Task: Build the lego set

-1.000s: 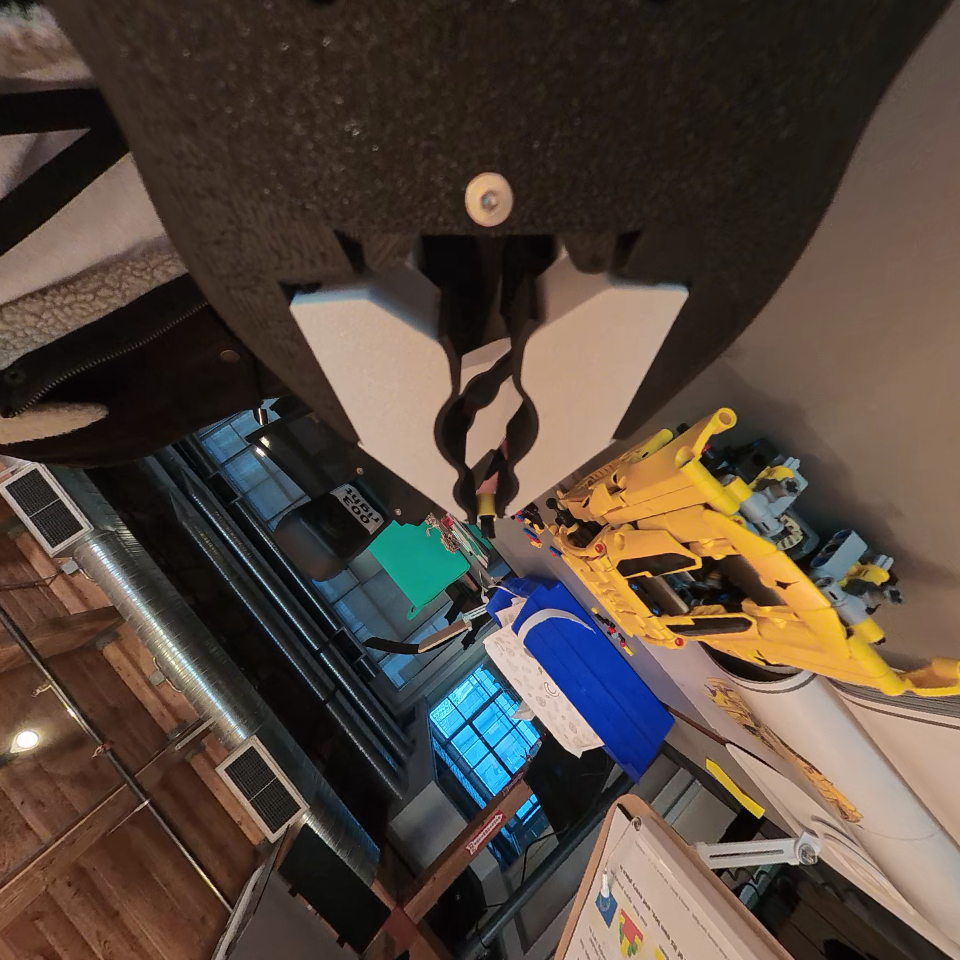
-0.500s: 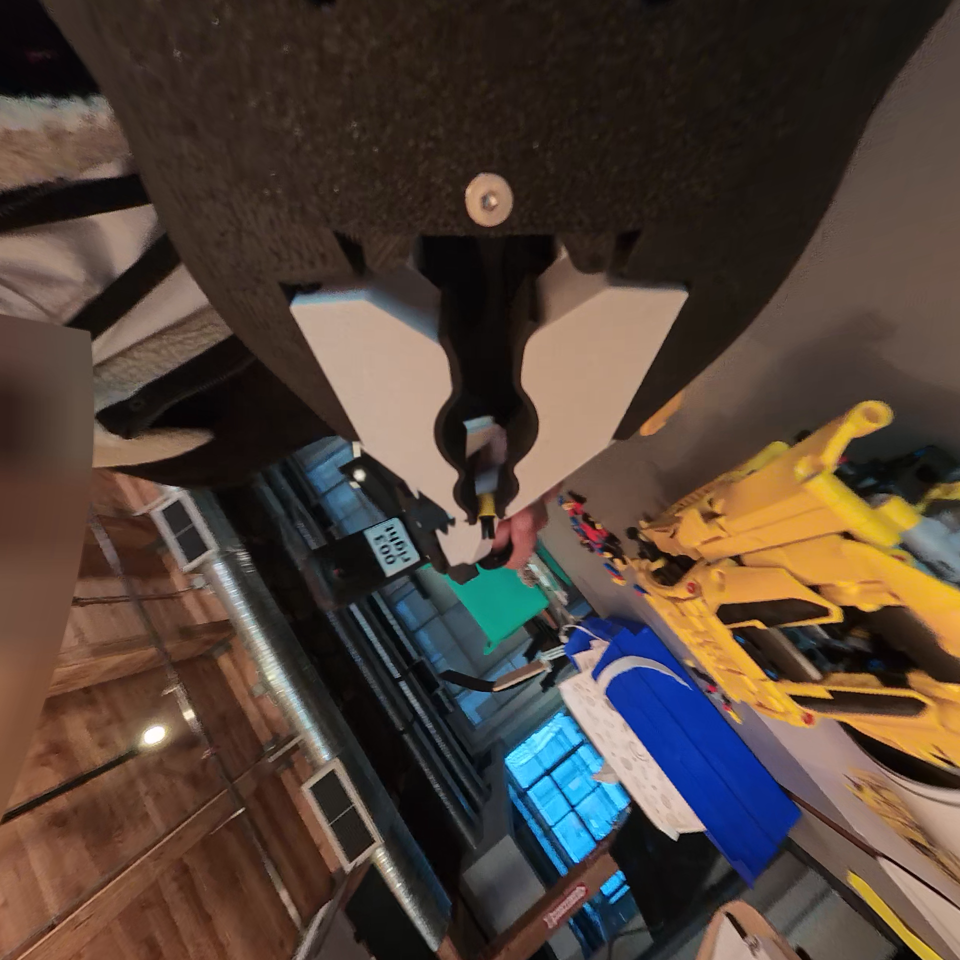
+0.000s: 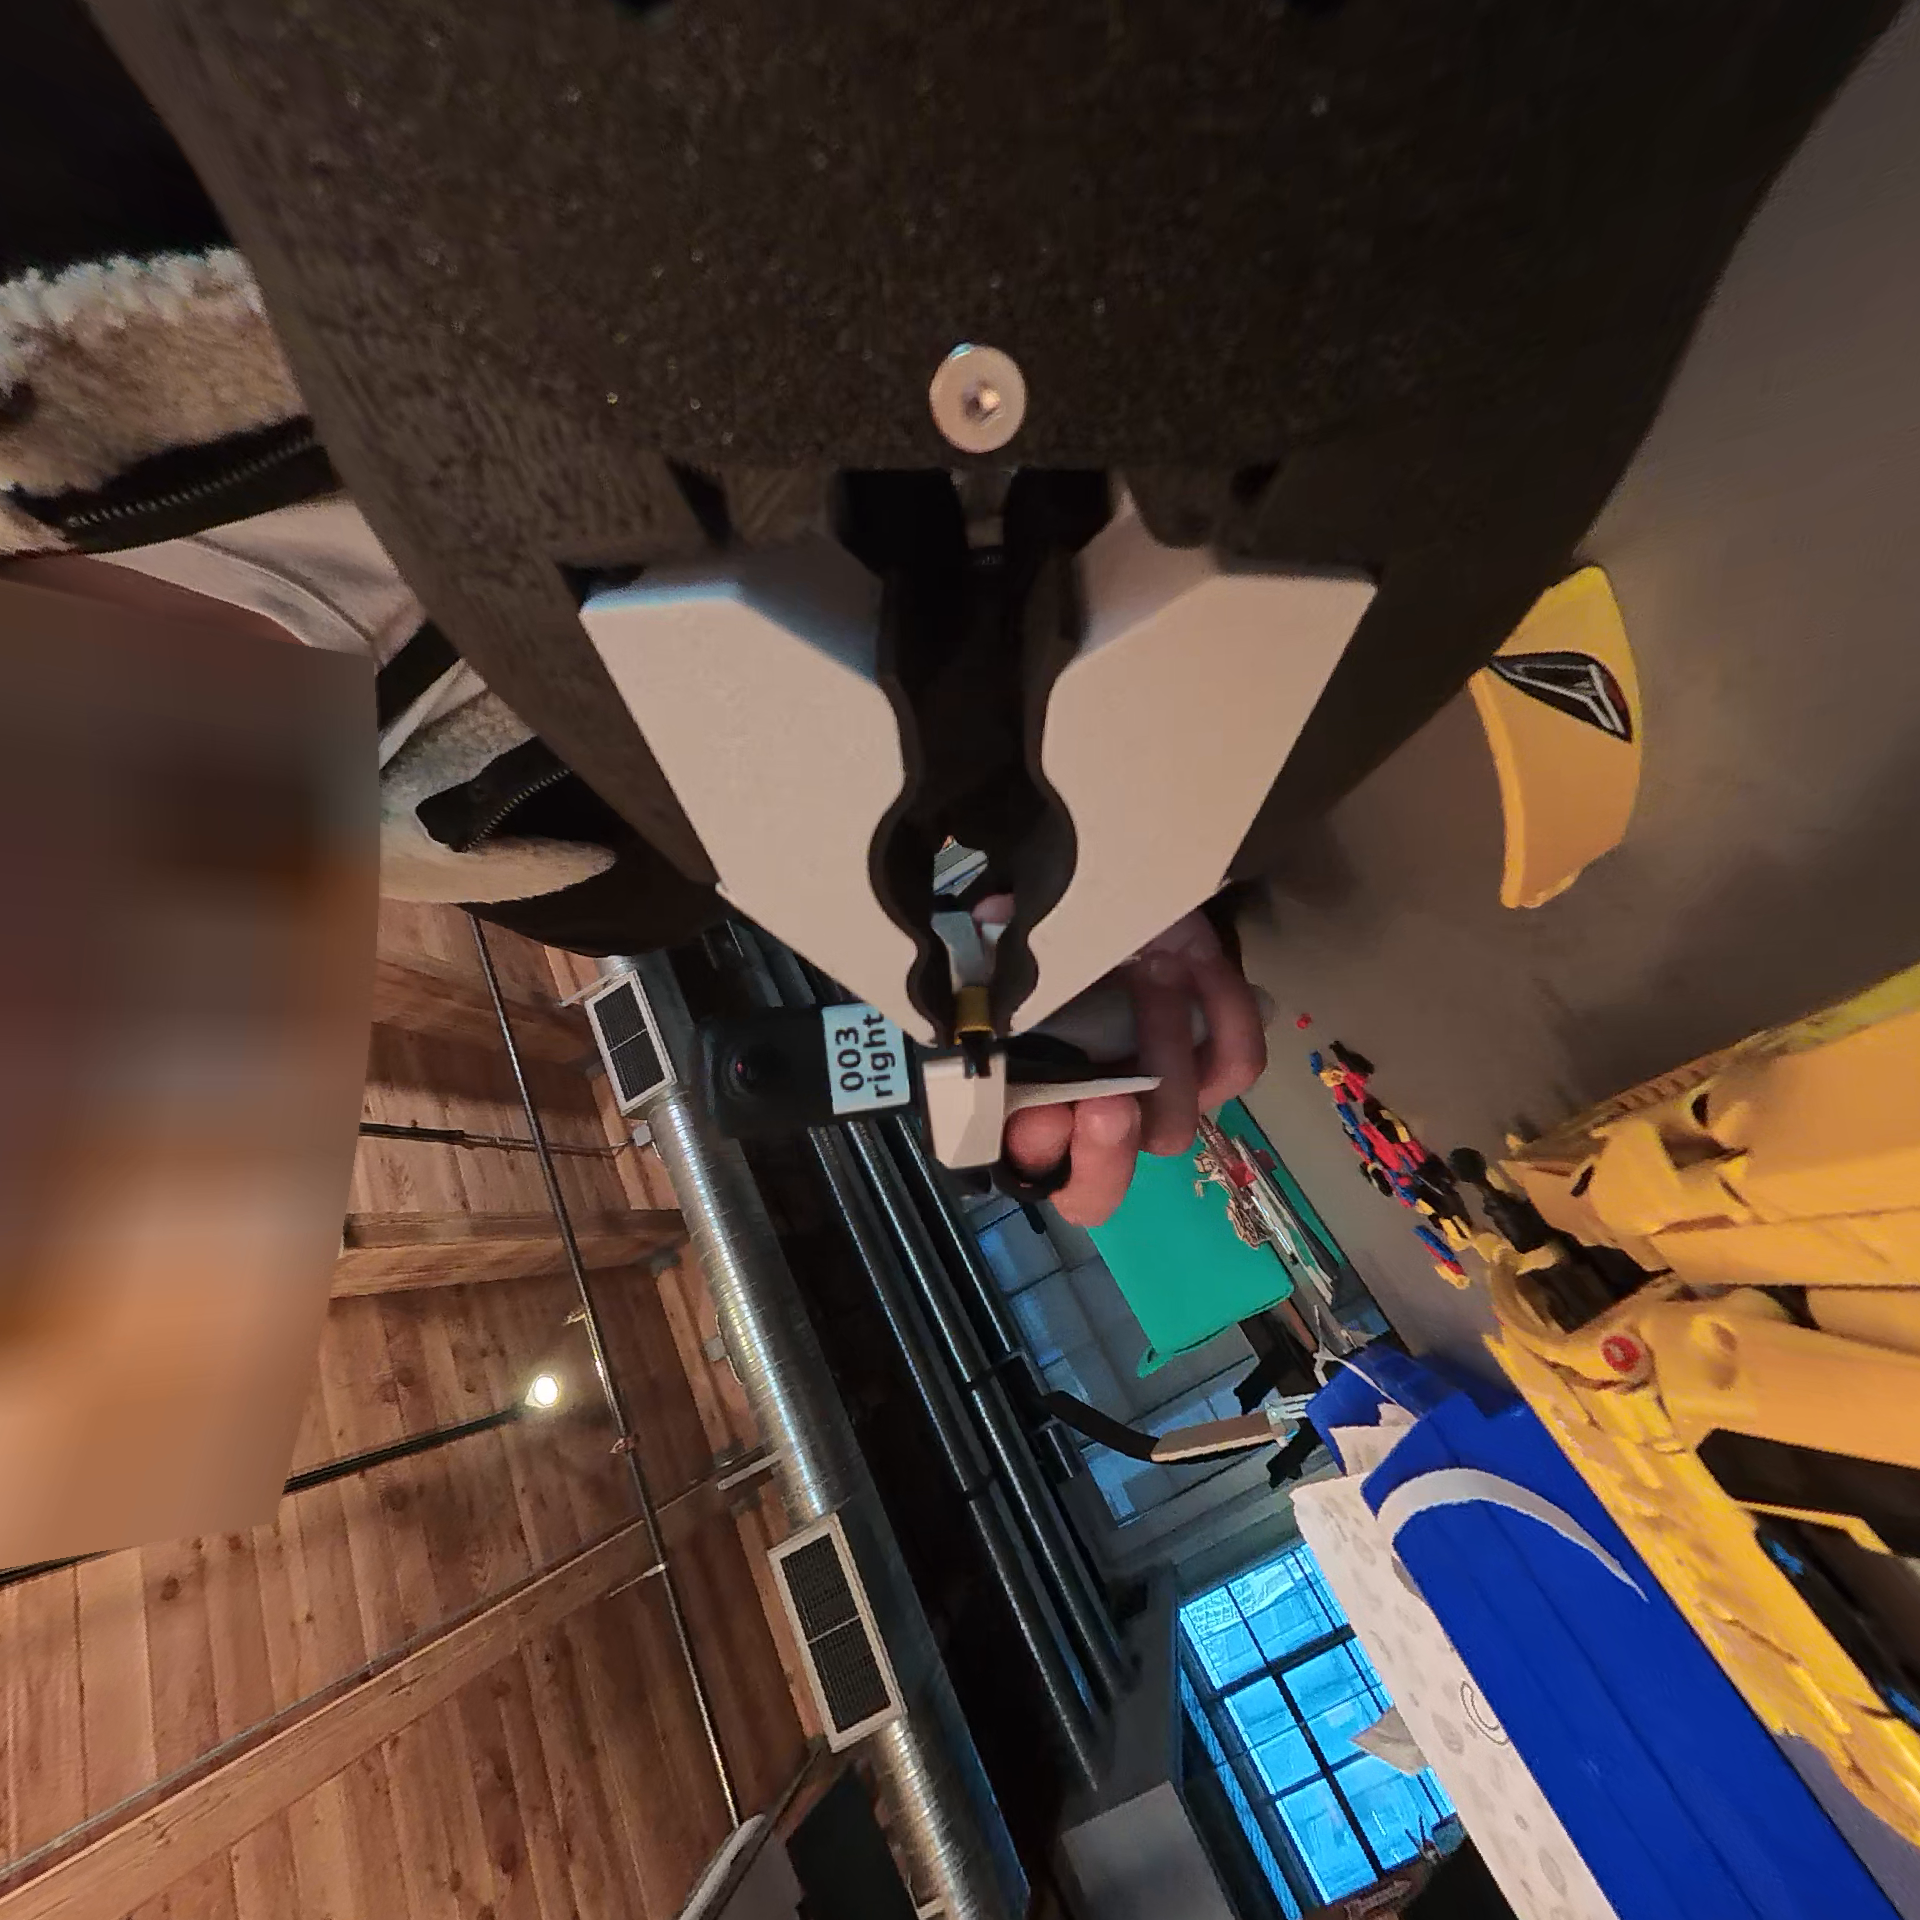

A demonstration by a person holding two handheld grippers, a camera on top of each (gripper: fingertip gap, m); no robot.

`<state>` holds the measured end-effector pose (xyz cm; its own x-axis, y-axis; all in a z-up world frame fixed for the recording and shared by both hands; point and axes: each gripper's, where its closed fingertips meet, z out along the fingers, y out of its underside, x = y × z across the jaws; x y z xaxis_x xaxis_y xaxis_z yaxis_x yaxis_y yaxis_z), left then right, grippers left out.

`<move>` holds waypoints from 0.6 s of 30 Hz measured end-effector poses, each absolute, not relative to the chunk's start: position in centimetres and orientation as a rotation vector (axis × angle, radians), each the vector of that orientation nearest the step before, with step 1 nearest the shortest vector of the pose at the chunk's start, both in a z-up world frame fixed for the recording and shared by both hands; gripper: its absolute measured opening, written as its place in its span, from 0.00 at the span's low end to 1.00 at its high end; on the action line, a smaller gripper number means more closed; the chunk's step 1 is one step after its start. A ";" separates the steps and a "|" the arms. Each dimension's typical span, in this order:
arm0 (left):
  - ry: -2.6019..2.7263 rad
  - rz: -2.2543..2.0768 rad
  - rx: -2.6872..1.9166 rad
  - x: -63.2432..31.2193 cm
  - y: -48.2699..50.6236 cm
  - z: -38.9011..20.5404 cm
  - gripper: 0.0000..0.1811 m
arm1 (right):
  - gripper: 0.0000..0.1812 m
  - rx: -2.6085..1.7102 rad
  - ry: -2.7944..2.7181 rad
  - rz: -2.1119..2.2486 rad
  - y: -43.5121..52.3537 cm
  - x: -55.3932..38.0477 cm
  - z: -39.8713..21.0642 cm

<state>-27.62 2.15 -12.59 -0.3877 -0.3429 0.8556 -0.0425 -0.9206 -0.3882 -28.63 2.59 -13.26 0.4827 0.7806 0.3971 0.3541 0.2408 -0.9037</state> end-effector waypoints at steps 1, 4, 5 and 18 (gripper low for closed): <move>0.521 -2.413 -1.627 -27.6 2.2 -12.7 0.04 | 0.04 -1.356 -1.106 0.373 2.6 -28.6 -13.3; 0.505 -2.399 -1.646 -27.6 2.4 -12.9 0.04 | 0.04 -1.354 -1.104 0.356 2.7 -28.5 -13.3; 0.489 -2.389 -1.666 -27.6 2.6 -13.2 0.04 | 0.03 -1.343 -1.096 0.357 2.6 -28.5 -13.1; 0.476 -2.435 -1.672 -27.6 2.5 -13.2 0.04 | 0.06 -1.286 -1.066 0.277 2.6 -28.3 -13.0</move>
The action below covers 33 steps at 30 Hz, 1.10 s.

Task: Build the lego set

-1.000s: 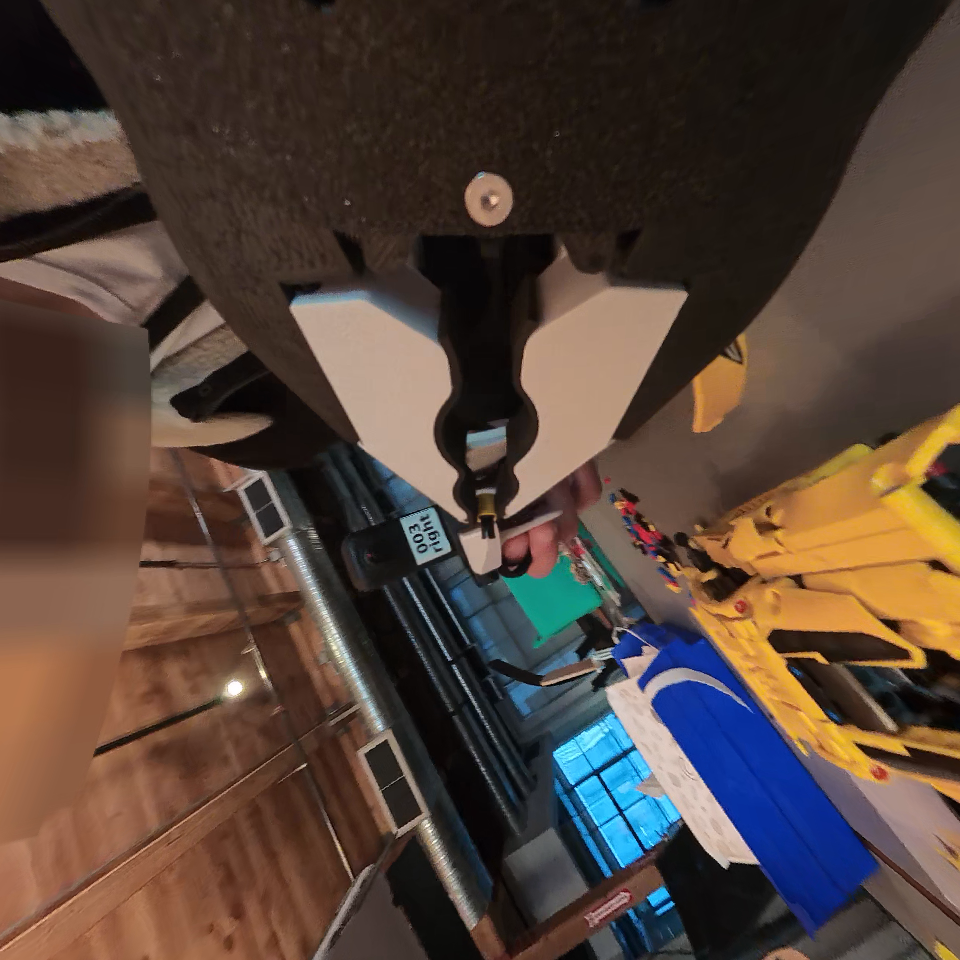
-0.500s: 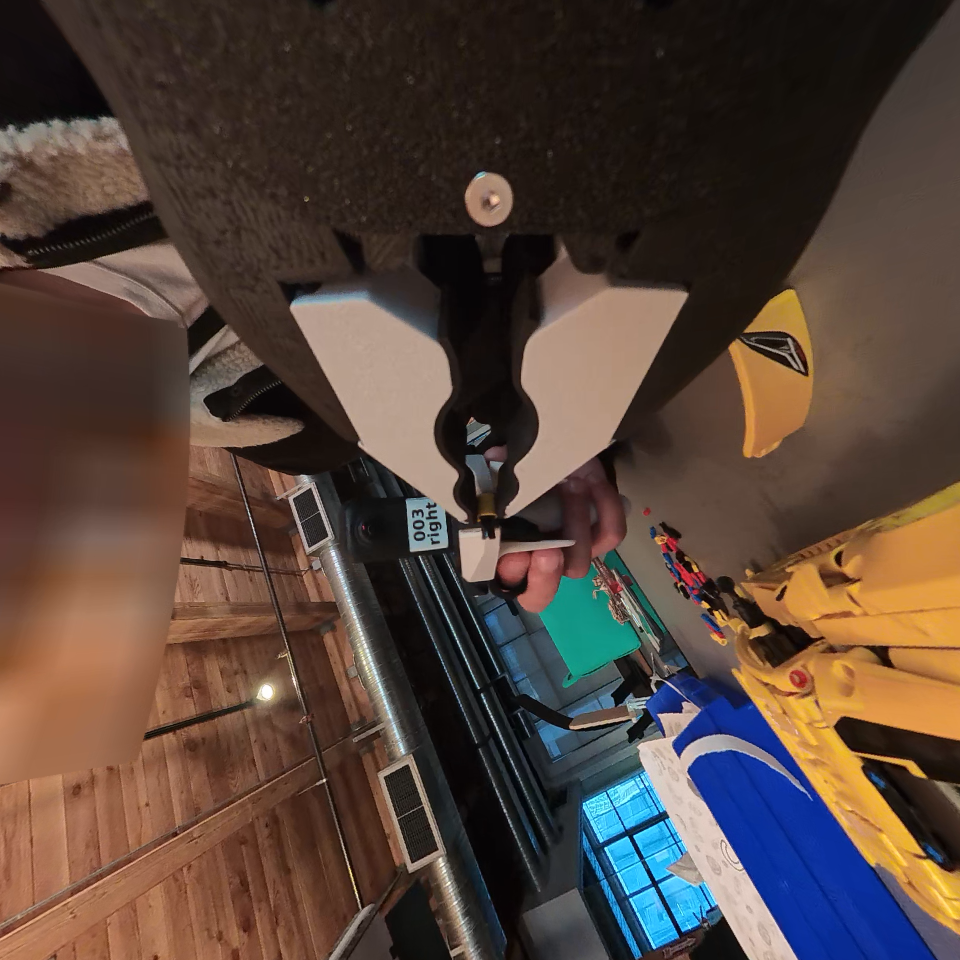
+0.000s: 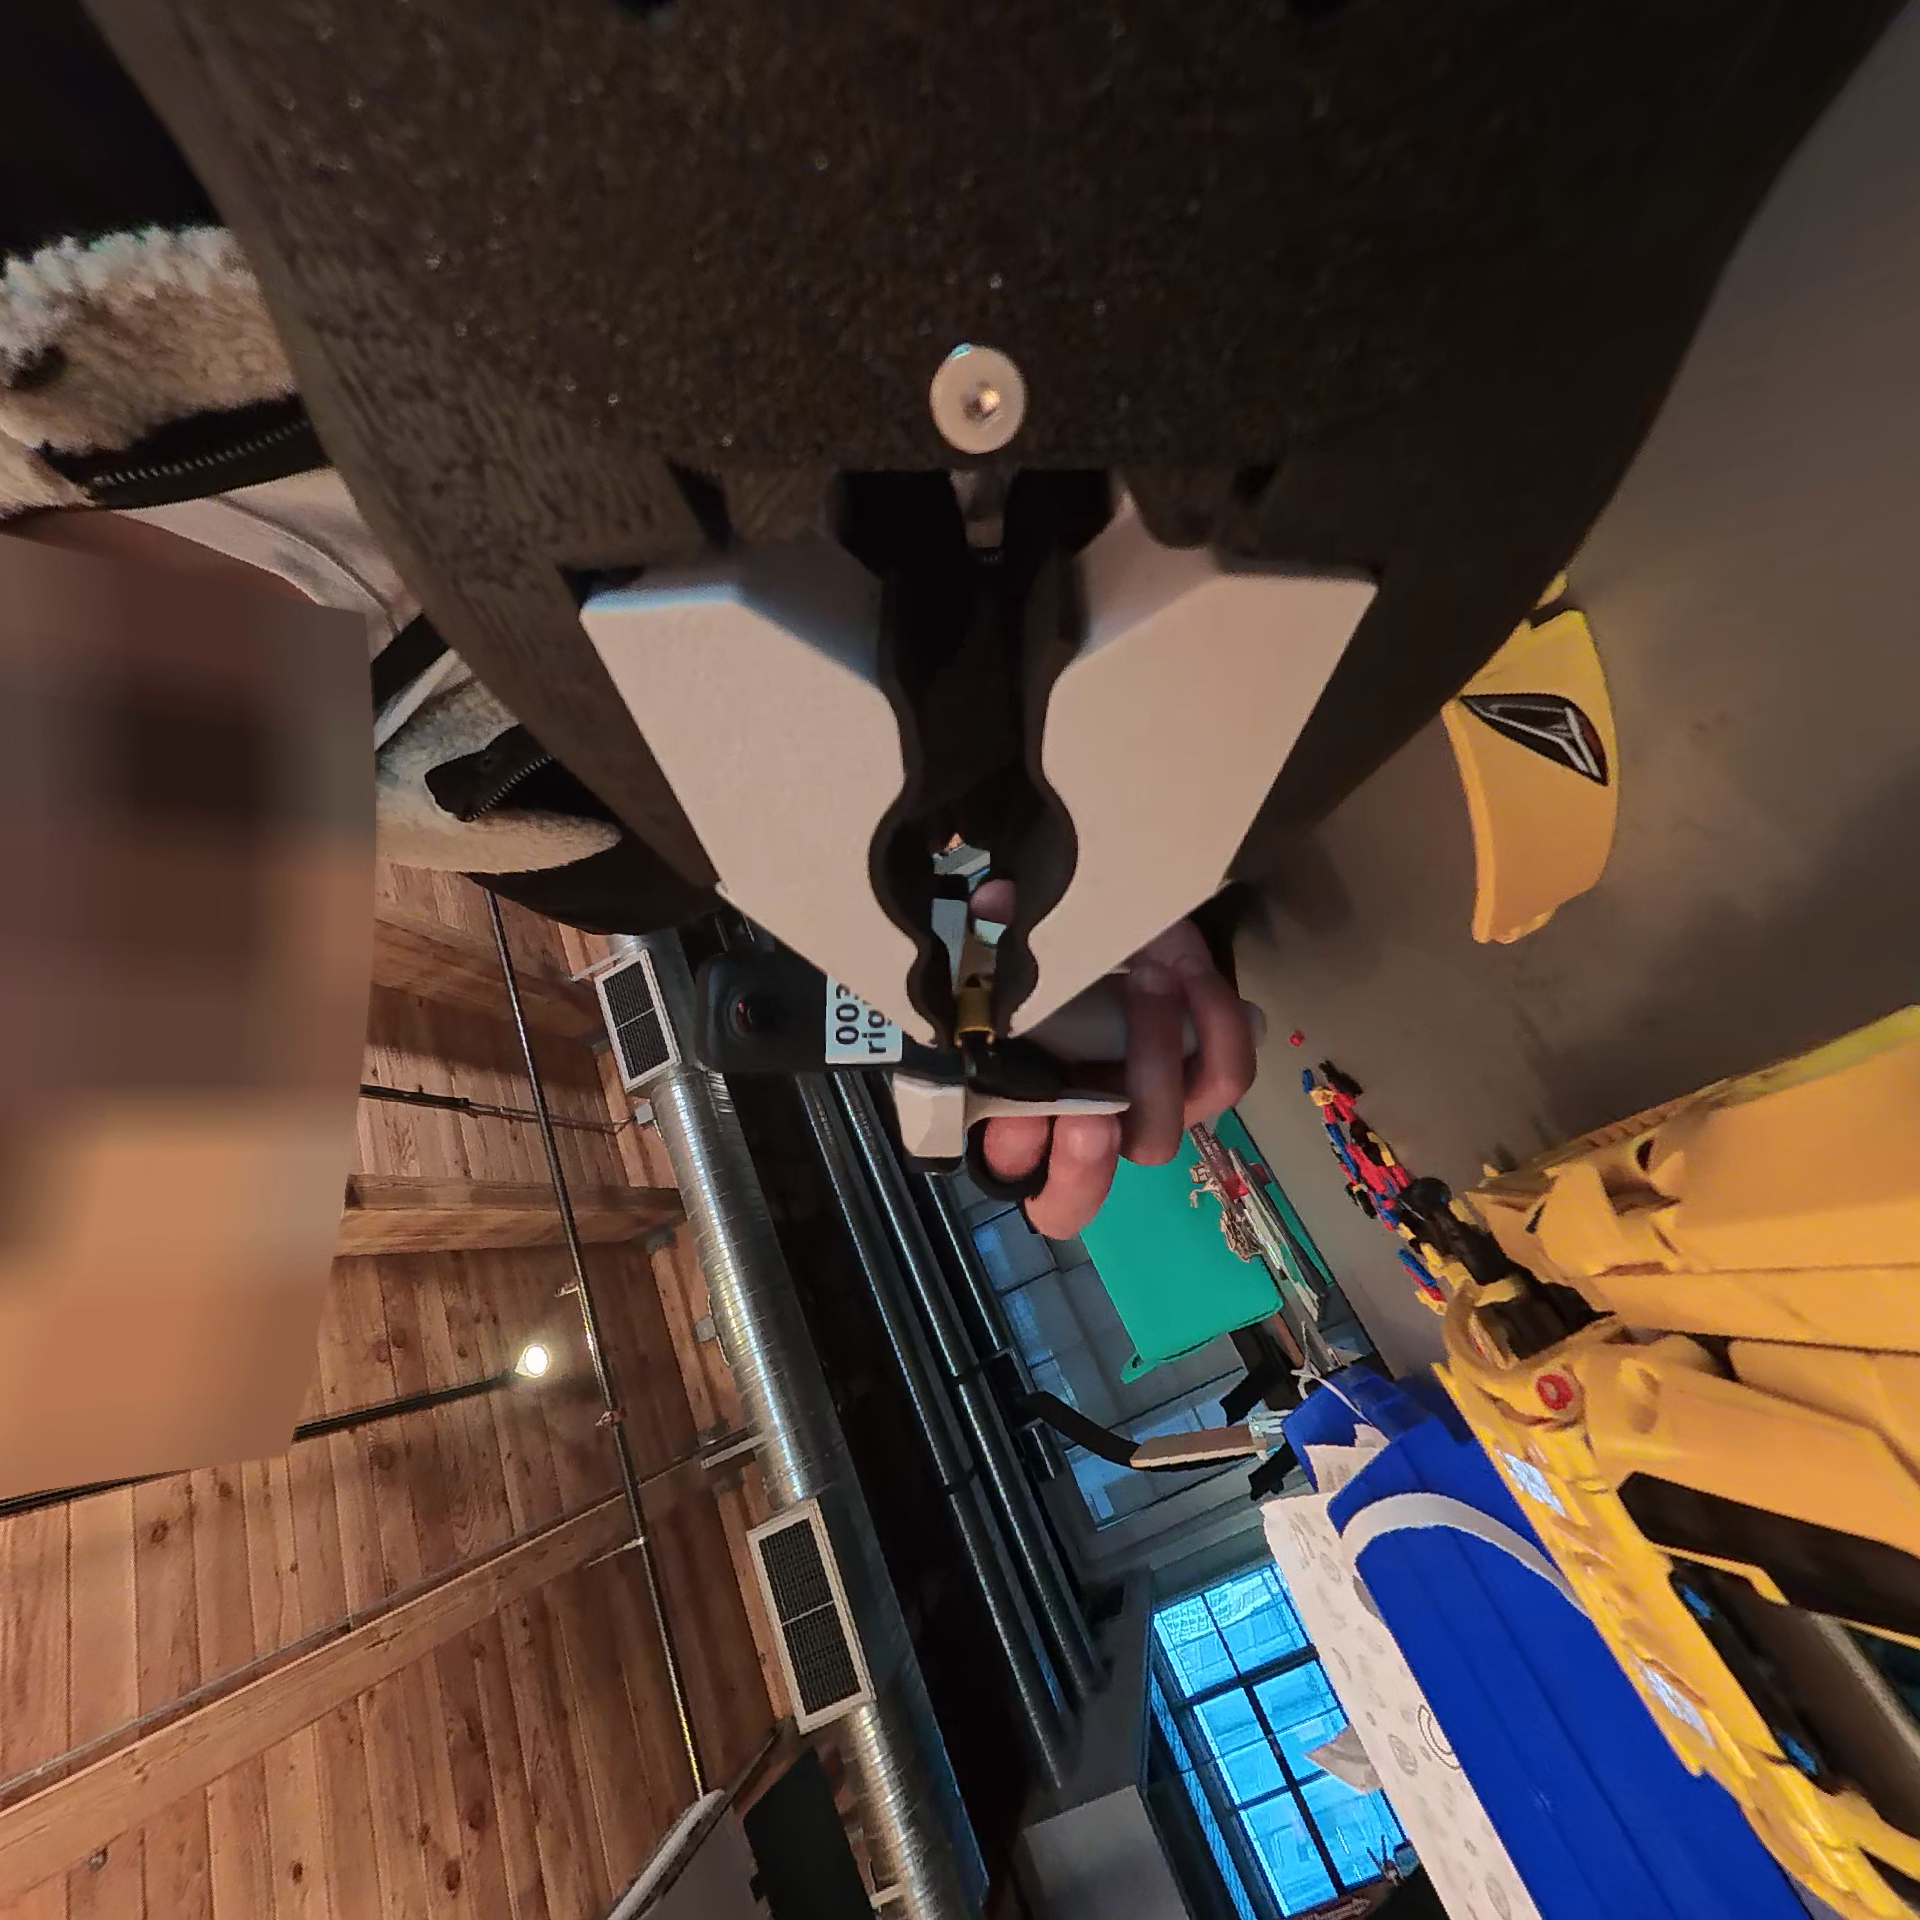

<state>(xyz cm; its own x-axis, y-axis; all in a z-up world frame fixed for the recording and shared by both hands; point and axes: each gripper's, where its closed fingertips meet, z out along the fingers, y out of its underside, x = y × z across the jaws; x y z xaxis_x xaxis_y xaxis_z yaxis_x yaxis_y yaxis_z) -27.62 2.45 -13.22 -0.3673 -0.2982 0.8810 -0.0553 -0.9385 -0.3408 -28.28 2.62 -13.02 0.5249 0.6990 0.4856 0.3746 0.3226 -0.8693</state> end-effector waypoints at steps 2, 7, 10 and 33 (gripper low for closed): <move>0.481 -2.441 -1.670 -27.6 2.3 -13.2 0.04 | 0.06 -1.293 -1.064 0.297 2.5 -28.3 -13.0; 0.461 -2.455 -1.662 -27.7 2.5 -13.1 0.04 | 0.06 -1.285 -1.076 0.278 2.5 -28.3 -13.1; 0.460 -2.458 -1.661 -27.7 2.5 -13.1 0.04 | 0.09 -1.306 -1.076 0.301 2.6 -28.3 -13.4; 0.665 -2.225 -1.666 -27.7 1.9 -13.3 0.03 | 0.04 -1.374 -1.062 0.467 2.2 -27.9 -13.7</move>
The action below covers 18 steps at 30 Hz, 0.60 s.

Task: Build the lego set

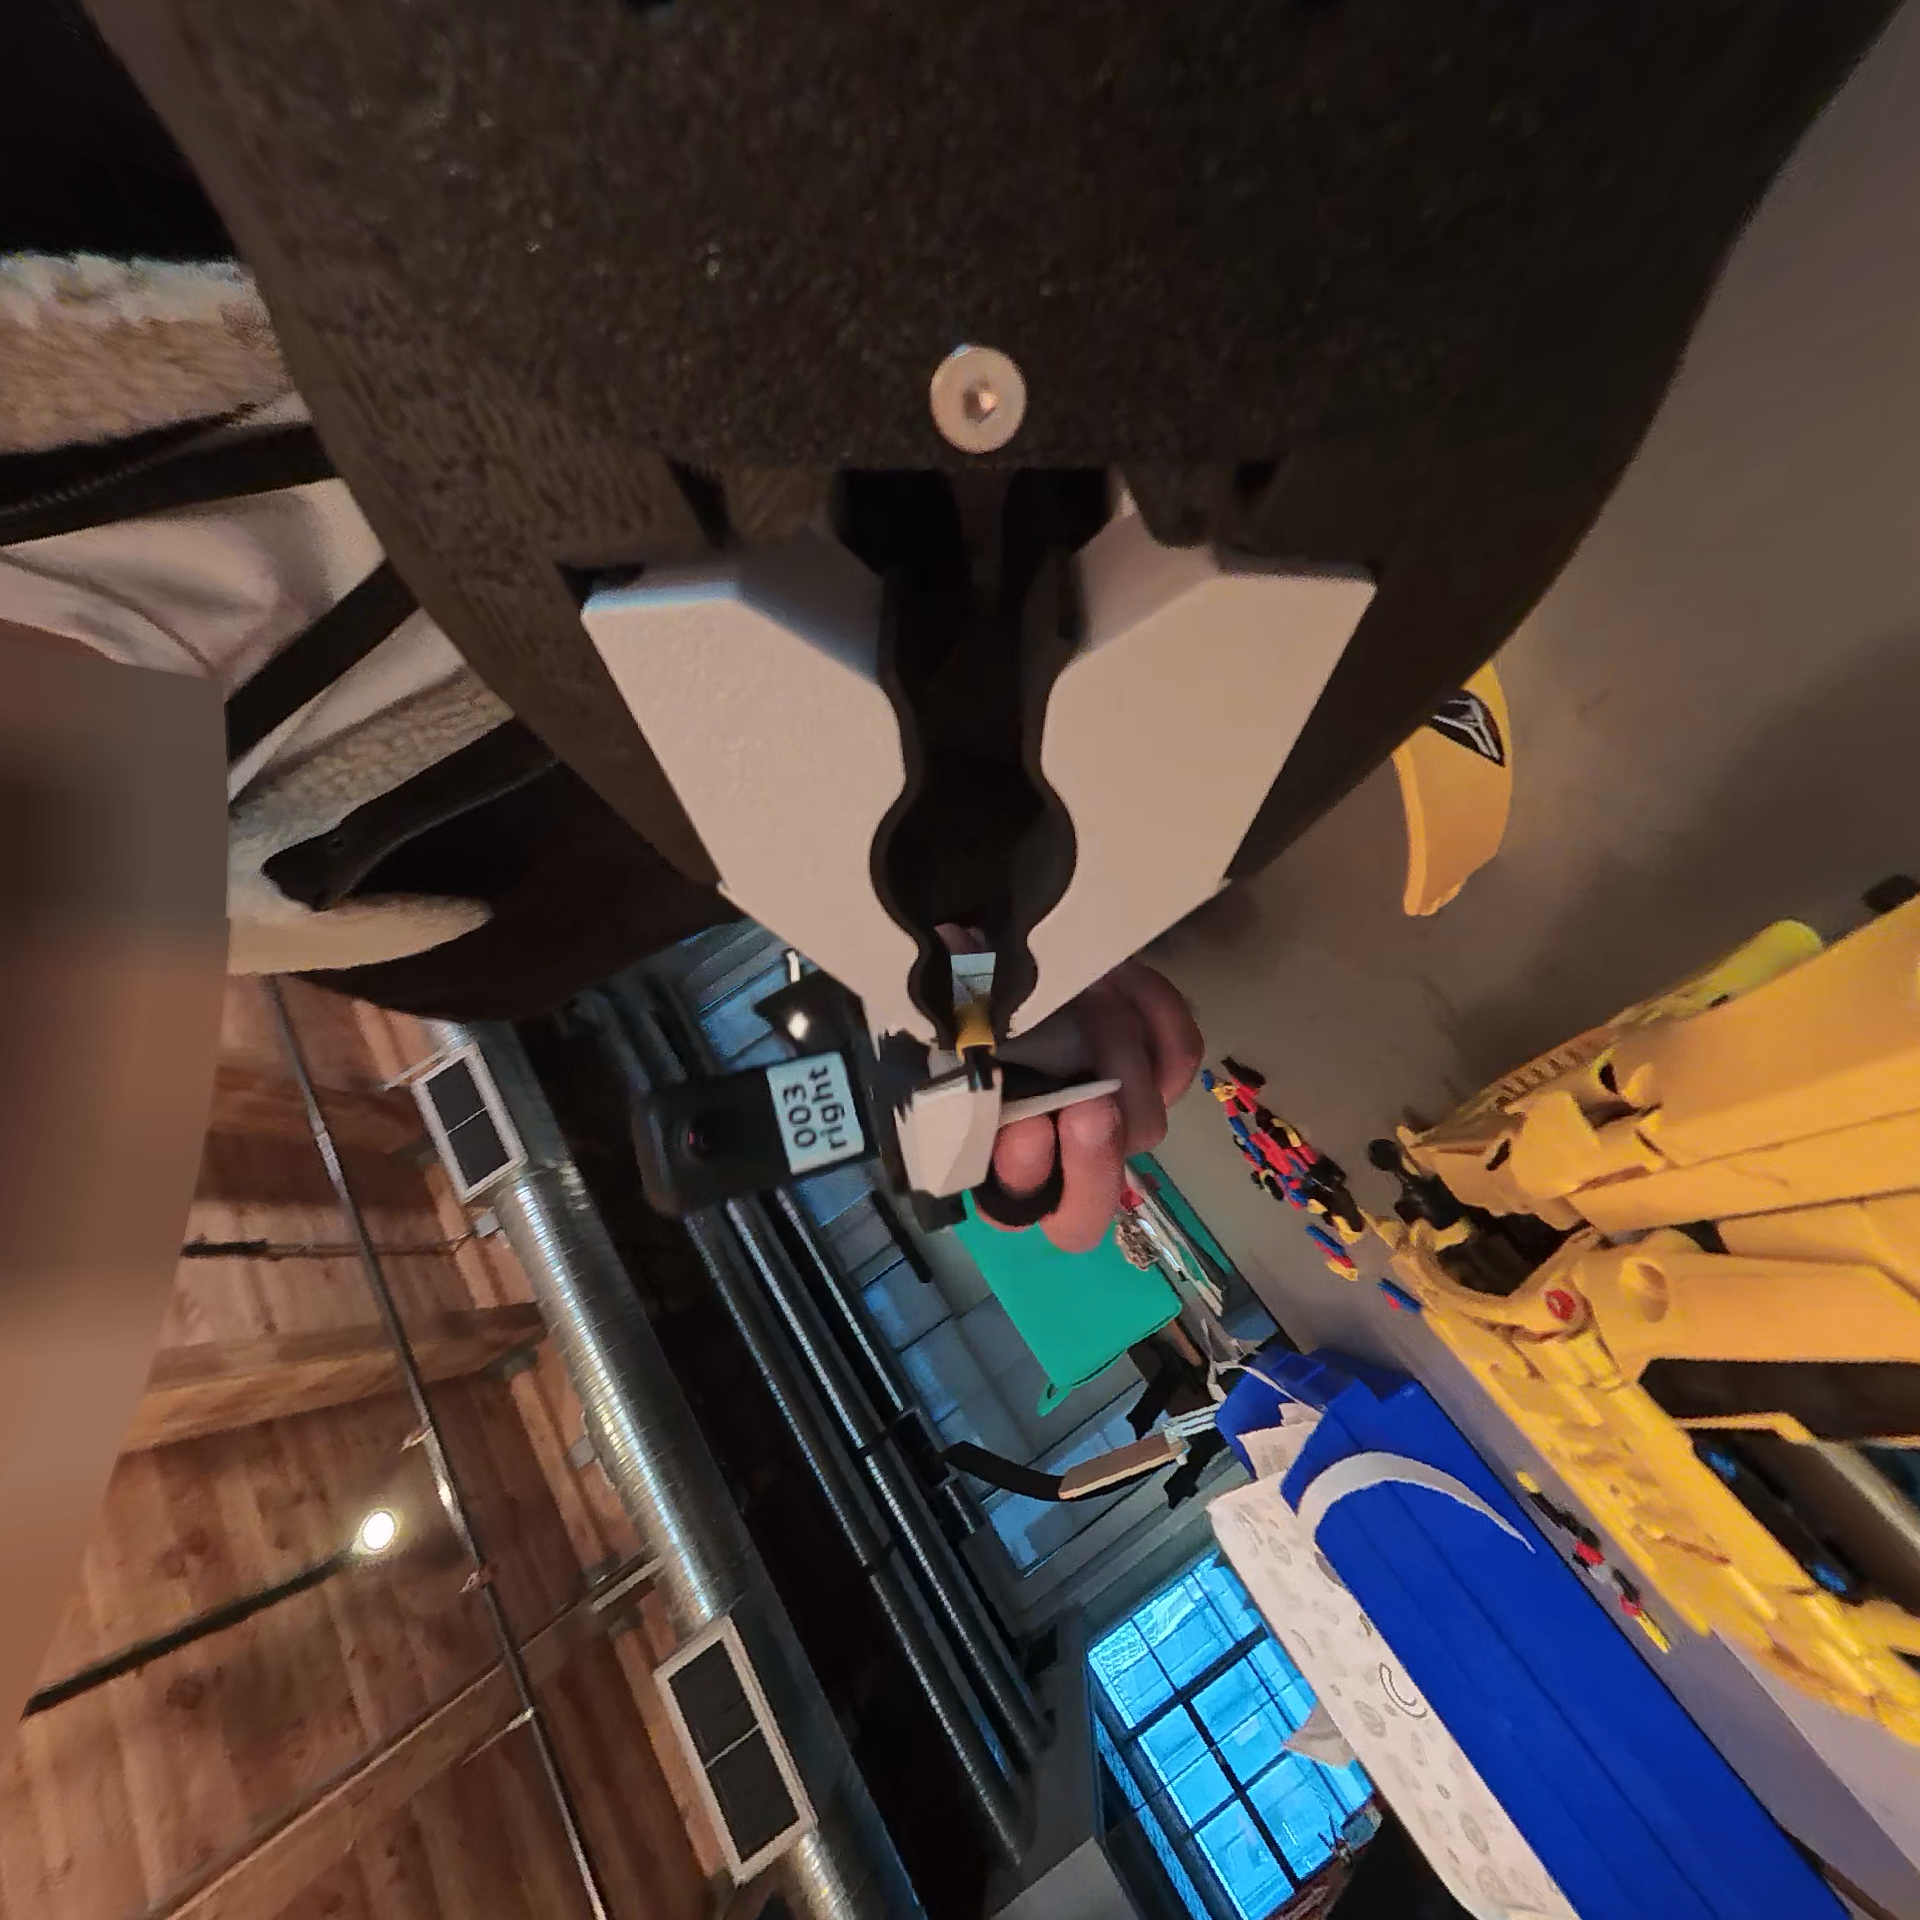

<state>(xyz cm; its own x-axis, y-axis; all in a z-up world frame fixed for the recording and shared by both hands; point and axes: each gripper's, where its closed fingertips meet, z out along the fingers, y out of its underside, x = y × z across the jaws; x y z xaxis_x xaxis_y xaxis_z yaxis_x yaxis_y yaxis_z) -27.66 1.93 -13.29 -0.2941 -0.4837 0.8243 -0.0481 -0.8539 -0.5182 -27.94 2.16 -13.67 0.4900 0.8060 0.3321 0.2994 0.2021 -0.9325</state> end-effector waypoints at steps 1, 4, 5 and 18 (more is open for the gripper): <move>0.693 -2.180 -1.663 -27.7 2.0 -13.3 0.03 | 0.07 -1.406 -1.037 0.538 2.1 -27.9 -13.6; 0.836 -1.925 -1.598 -28.0 2.4 -13.3 0.03 | 0.16 -1.499 -0.904 0.835 2.1 -27.6 -12.8; 0.903 -1.809 -1.560 -28.2 2.5 -13.3 0.03 | 0.16 -1.533 -0.864 0.950 2.1 -27.4 -12.7; 1.357 -0.880 -0.895 -28.0 0.1 -12.6 0.03 | 0.14 -1.668 -0.477 2.153 0.2 -27.3 -12.1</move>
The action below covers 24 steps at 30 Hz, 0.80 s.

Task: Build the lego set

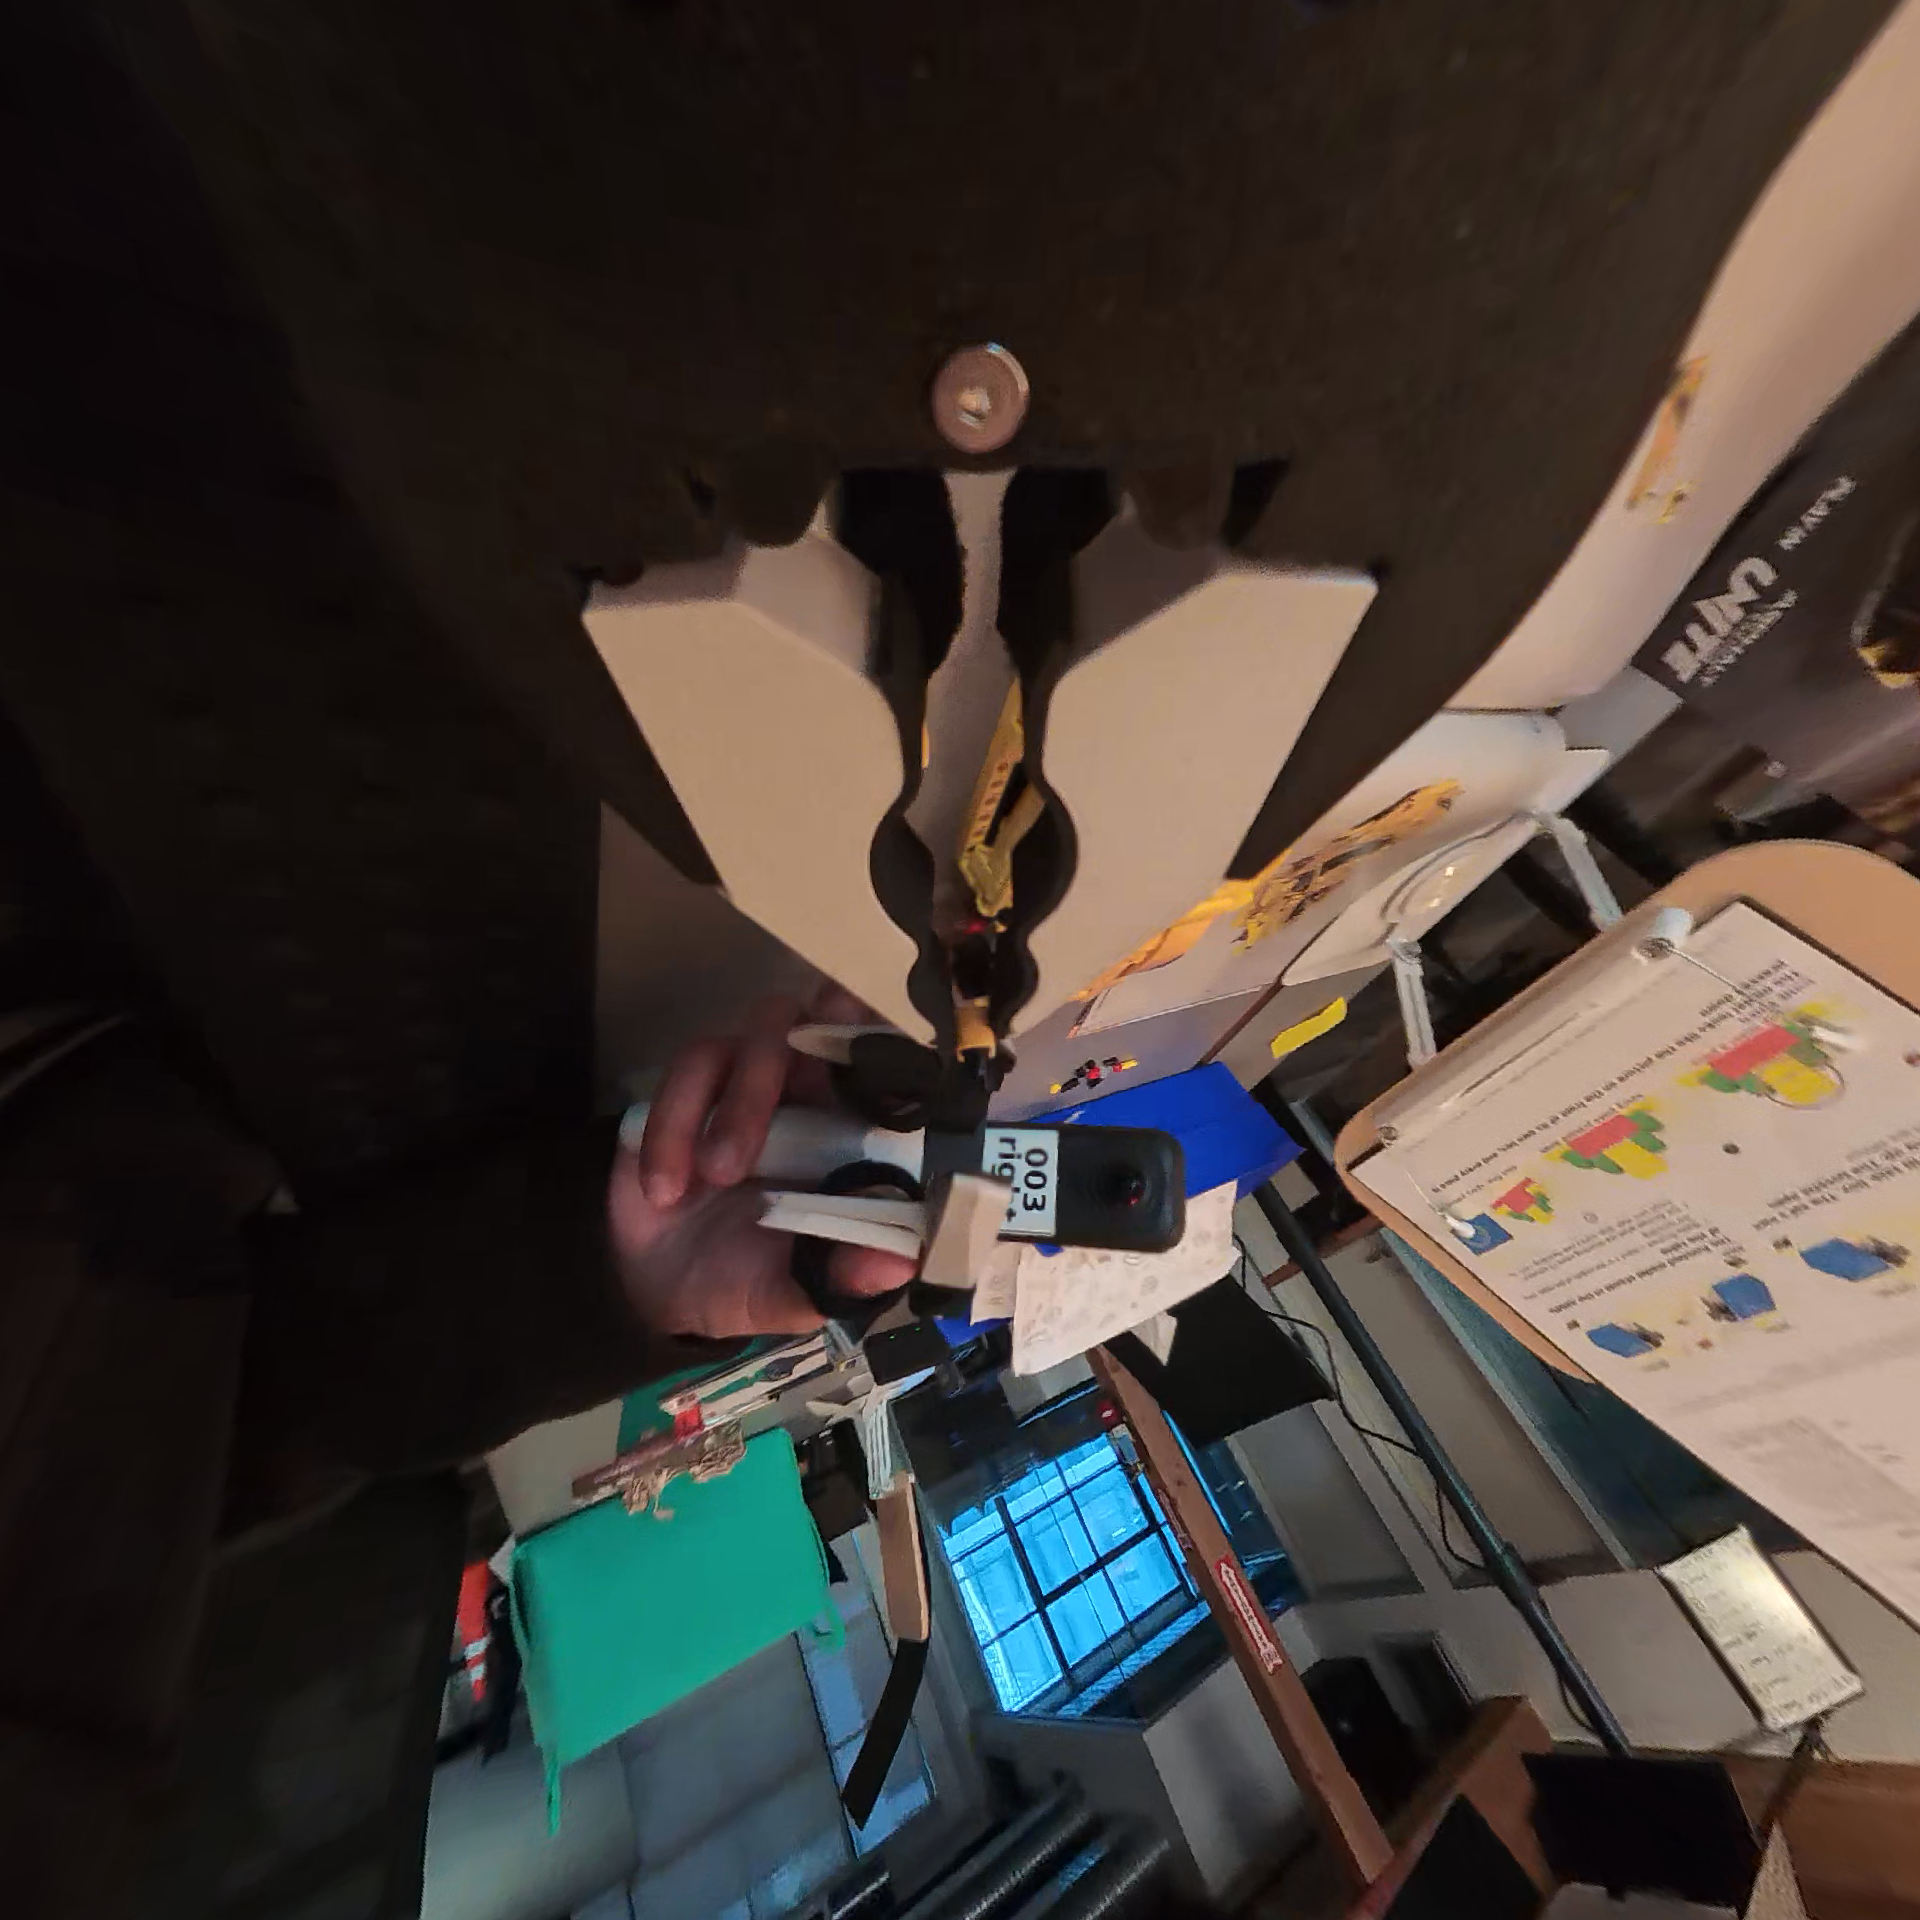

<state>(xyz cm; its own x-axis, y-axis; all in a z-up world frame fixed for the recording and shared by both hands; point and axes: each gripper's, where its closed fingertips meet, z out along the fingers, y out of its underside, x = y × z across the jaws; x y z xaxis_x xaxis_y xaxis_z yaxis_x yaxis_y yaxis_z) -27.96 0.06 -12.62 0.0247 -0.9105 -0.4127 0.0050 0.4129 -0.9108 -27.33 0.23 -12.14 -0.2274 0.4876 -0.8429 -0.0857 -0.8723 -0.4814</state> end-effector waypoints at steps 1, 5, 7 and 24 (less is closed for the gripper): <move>1.363 -0.862 -0.881 -27.9 -0.1 -12.6 0.03 | 0.12 -1.683 -0.490 2.148 0.1 -27.5 -12.3; 1.391 -0.831 -0.854 -27.4 -0.6 -12.9 0.04 | 0.06 -1.724 -0.530 2.125 -0.3 -28.0 -12.9; 1.393 -0.829 -0.850 -27.3 -0.7 -12.9 0.04 | 0.03 -1.736 -0.535 2.104 -0.3 -28.0 -13.1; 1.634 -0.756 -1.694 -25.3 3.3 -22.8 0.21 | 0.03 -2.375 -0.569 1.167 3.7 -22.1 -23.8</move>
